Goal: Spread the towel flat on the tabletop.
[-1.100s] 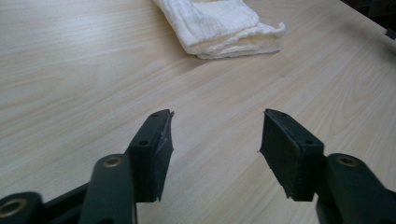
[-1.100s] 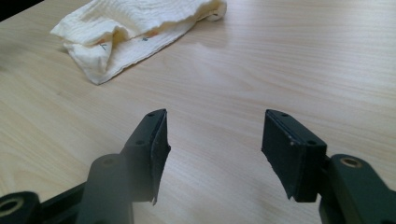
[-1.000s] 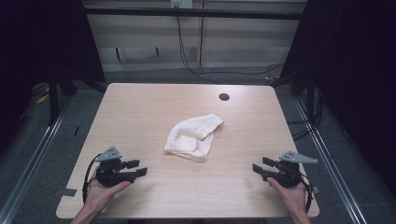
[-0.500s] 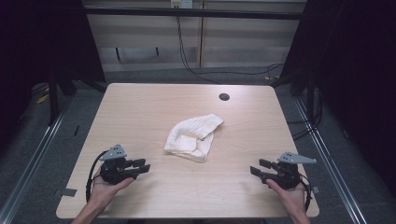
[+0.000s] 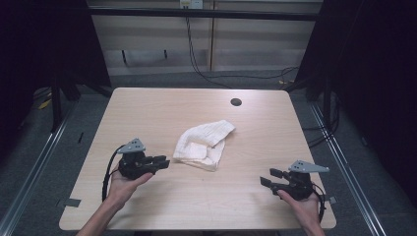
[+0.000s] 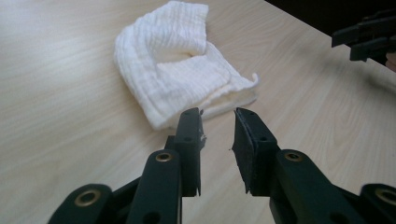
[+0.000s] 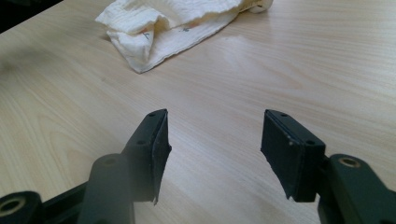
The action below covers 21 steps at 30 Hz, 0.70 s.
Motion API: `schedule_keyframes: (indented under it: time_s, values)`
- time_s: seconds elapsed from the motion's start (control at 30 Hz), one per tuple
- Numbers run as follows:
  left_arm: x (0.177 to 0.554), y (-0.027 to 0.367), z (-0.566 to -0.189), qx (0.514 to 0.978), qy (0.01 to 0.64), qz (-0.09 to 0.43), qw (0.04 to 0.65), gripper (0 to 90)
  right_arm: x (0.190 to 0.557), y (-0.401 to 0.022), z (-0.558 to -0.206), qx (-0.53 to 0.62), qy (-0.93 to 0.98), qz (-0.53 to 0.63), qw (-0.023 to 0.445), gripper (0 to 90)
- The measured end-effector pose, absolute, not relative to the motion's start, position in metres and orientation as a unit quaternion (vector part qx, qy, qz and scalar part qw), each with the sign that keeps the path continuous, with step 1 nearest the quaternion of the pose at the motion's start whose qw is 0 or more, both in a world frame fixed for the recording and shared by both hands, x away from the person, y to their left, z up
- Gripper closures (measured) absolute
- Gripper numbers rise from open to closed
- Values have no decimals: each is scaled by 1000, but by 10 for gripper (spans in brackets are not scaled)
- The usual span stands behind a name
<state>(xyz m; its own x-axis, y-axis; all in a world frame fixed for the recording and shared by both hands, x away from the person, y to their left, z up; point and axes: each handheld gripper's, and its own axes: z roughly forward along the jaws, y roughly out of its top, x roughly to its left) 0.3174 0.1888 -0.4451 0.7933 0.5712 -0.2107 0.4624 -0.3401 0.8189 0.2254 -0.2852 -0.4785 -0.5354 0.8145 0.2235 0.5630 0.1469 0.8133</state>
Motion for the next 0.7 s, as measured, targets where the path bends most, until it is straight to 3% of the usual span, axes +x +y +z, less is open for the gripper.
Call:
schedule_keyframes:
  time_s: [0.5,0.7]
  values:
    - [346,145,-434,825,289,59,483,582,226,-286,-479,461,747,460,132,410]
    - [357,128,-434,820,289,40,493,579,225,-287,-479,459,747,461,132,410]
